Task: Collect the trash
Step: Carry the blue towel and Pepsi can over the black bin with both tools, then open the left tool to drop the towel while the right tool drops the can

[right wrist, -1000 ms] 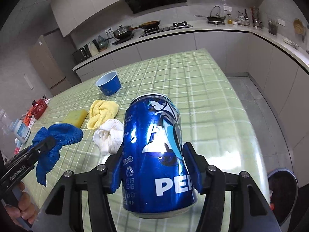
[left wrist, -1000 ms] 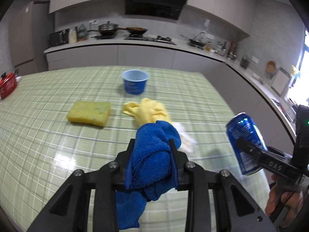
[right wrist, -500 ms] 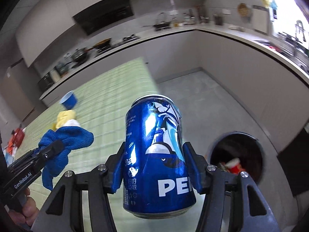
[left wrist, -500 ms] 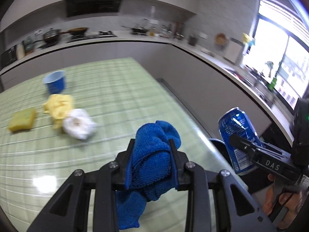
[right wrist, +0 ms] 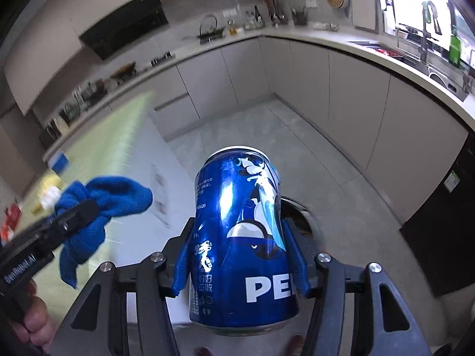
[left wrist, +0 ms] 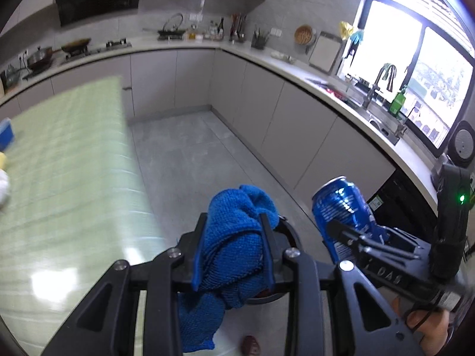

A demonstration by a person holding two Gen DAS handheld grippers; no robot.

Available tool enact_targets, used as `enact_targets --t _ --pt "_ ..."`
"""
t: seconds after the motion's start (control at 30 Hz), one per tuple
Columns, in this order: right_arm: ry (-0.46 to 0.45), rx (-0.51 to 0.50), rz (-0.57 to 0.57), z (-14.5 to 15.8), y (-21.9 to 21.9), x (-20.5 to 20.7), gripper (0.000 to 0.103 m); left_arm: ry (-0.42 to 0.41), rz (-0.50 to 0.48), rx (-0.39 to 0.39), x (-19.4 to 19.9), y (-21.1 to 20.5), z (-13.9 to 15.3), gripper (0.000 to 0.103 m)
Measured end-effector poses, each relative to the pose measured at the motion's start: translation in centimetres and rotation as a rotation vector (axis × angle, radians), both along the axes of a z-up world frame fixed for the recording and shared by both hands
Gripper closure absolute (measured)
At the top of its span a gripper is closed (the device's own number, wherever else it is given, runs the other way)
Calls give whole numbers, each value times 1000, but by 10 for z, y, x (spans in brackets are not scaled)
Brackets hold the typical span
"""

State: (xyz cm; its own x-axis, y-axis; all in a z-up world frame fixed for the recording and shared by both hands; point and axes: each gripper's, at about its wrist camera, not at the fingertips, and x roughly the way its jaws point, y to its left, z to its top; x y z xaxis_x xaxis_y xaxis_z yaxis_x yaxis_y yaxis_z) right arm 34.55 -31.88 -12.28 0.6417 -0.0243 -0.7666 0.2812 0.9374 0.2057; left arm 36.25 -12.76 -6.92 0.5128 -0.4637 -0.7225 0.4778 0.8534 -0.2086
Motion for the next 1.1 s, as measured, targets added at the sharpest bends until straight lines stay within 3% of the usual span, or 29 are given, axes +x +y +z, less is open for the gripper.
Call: enact_targets --t 0.17,0.33,0.4,0.5,0.53,0.7,0.83,1.0,1.1 --pt "62 21 53 -41 -48 13 45 82 61 34 6 -42 -48 70" --pt "112 41 121 -88 -64 31 45 156 107 99 11 -63 -102 68" --pt "135 41 151 -107 -67 40 45 167 136 119 14 -65 -116 64" --pt "158 45 177 -127 -66 49 45 215 167 161 23 -67 -135 46" --pt "164 48 185 -130 -66 52 45 223 180 167 25 -65 -137 41" --pt "192 47 209 -148 -60 61 44 199 249 163 26 -64 -122 36" --pt "209 13 194 -149 -55 68 27 159 296 185 22 -60 -108 33" --pt "181 -13 131 -126 -56 62 27 165 293 205 20 -67 -104 33" --pt "142 -35 75 -99 -59 50 27 145 274 174 11 -68 -83 33"
